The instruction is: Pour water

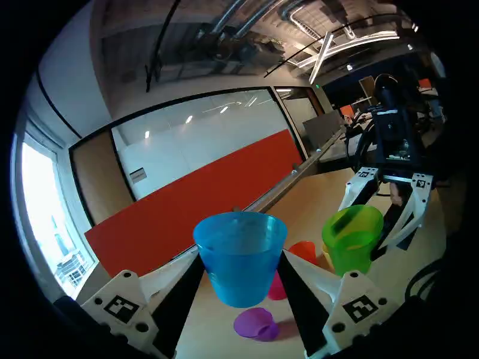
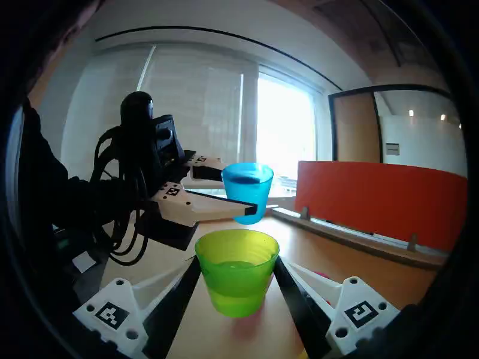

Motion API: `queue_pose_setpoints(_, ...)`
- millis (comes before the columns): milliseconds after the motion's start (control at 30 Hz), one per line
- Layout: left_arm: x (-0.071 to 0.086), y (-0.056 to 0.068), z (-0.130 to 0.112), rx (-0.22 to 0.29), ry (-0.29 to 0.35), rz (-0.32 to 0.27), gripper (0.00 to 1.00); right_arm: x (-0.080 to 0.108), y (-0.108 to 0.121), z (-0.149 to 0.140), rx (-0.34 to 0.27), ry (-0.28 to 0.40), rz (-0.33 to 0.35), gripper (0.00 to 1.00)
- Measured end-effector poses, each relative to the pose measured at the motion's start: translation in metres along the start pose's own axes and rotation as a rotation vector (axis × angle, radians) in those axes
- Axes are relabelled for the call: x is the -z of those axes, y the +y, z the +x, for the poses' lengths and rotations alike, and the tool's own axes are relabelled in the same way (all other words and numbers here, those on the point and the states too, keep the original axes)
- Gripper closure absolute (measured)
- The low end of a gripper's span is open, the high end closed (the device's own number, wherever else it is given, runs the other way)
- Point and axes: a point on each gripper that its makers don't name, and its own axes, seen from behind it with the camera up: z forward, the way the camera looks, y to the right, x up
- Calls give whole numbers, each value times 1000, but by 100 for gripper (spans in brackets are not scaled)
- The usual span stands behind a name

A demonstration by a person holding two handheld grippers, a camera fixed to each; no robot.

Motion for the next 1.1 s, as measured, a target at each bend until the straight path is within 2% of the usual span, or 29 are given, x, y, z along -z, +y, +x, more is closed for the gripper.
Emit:
queue_pose_setpoints(167,0,-1,-1,64,-4,-17,20,0,1,1,0,1,-2,11)
queue_pose_setpoints(767,-4,0,-18,360,-38,-92,20,0,4,4,4,5,-7,11)
queue_pose_setpoints(967,-5,-3,-29,375,-72,-97,19,0,6,5,2,1,-10,11)
queue_pose_setpoints(1100,-4,1,-32,385,-86,-117,19,0,7,6,-3,-1,-8,11)
